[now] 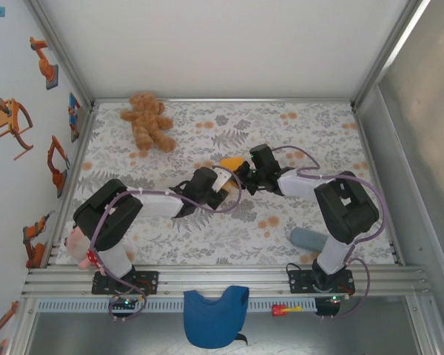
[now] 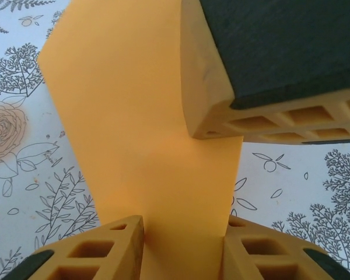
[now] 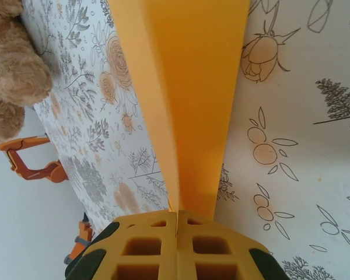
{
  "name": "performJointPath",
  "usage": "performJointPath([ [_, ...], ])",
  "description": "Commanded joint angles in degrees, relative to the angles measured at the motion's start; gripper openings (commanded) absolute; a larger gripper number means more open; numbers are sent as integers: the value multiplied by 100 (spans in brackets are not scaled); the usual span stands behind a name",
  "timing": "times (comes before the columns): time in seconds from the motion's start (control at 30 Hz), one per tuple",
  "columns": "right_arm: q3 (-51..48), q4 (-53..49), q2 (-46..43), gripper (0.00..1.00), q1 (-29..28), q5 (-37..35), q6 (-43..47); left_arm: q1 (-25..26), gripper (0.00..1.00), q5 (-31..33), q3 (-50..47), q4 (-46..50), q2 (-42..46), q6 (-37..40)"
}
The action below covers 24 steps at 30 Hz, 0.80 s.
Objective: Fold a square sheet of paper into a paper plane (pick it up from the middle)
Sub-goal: Fold the wing for the fifth time at the center of the table.
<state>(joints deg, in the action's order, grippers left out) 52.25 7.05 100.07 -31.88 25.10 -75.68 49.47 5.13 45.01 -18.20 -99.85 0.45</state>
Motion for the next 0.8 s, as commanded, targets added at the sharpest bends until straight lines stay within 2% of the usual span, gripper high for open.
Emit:
performJointPath([
  [0.0, 154, -166, 79, 0, 33, 100, -12, 21, 33, -32, 139, 4, -120, 98],
  [0.07, 180, -225, 91, 1, 50, 100, -4, 13, 31, -57, 124, -7, -131, 78],
  [0.23, 191, -393, 61, 15, 115, 67, 25, 2, 26, -173, 110, 7, -201, 2],
  [0.4, 202, -631, -98, 33, 265, -71, 204, -7, 23, -370, 79, -8, -268, -104],
  [0.5, 207, -819, -240, 36, 388, -193, 285, -19, 23, -515, 54, -26, -265, -190],
  [0.77, 141, -1233, -602, 36, 657, -501, 741, -227, 22, -1191, 34, -56, -332, -540],
])
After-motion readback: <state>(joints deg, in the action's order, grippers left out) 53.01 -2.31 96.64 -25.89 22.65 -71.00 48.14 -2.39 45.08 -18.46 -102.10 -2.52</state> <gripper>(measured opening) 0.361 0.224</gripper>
